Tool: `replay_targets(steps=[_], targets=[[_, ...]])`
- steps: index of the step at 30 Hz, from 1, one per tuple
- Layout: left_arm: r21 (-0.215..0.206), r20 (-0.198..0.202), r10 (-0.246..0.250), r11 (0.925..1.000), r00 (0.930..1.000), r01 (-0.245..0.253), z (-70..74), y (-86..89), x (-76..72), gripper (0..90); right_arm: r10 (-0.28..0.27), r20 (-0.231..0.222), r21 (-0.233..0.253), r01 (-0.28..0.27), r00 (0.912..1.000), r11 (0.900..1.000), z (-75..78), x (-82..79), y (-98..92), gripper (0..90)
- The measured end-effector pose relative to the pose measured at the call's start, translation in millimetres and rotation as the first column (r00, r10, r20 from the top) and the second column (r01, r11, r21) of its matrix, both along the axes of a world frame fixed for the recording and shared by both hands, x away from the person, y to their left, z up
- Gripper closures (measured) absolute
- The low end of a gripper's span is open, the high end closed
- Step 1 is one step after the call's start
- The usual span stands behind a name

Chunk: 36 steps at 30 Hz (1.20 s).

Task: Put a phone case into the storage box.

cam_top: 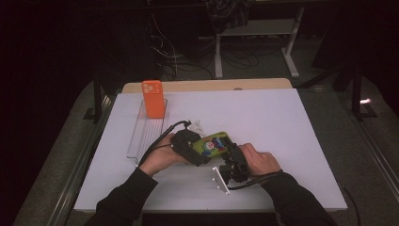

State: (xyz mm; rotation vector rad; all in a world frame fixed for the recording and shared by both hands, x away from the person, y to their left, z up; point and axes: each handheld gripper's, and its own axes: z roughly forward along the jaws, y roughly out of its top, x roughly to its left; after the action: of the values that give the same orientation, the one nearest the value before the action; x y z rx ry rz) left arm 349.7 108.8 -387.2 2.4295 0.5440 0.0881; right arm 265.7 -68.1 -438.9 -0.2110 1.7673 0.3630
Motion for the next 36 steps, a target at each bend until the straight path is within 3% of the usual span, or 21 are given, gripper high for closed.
replay_targets(steps=[10,12,17,21,23,28,33,36], targets=[[-0.007,-0.002,-0.006,1.0,1.0,0.006,2.2,2.3,1.3,15.7,0.007,-0.013,-0.032,-0.007,0.9999,0.999,-2.6,-2.3,2.4,65.2],[-0.014,-0.003,-0.003,0.9999,1.0,0.003,3.4,3.1,1.6,15.7,0.005,-0.031,-0.044,-0.007,0.9995,0.999,-2.4,-3.2,2.9,73.5],[-0.017,-0.006,-0.002,0.9999,1.0,0.002,2.7,3.0,1.8,15.5,0.009,-0.017,-0.066,-0.01,0.9998,0.998,-4.0,-3.9,3.5,75.2],[-0.034,0.025,0.002,0.9994,0.9997,-0.001,2.9,2.6,-0.9,14.4,0.006,-0.002,-0.073,-0.006,1.0,0.997,-4.5,-4.1,3.6,75.6],[-0.023,0.036,-0.02,0.9995,0.9992,0.021,4.9,3.8,-1.7,12.2,-0.002,-0.01,-0.057,0.002,0.9999,0.998,-4.4,-4.5,3.4,75.6],[-0.048,0.039,-0.017,0.9987,0.9991,0.019,6.2,7.2,-1.4,0.3,-0.018,-0.022,-0.045,0.016,0.9996,0.999,-3.5,-3.2,1.3,75.7],[-0.063,0.046,-0.032,0.9974,0.9984,0.035,9.5,13.6,-2.0,0.0,-0.037,-0.035,-0.029,0.036,0.9987,0.999,0.0,-0.2,-2.5,75.8],[-0.073,0.049,-0.029,0.9968,0.9984,0.032,11.3,18.1,-1.6,0.0,-0.05,-0.062,0.008,0.05,0.9968,0.999,2.8,2.1,-6.0,75.7]])
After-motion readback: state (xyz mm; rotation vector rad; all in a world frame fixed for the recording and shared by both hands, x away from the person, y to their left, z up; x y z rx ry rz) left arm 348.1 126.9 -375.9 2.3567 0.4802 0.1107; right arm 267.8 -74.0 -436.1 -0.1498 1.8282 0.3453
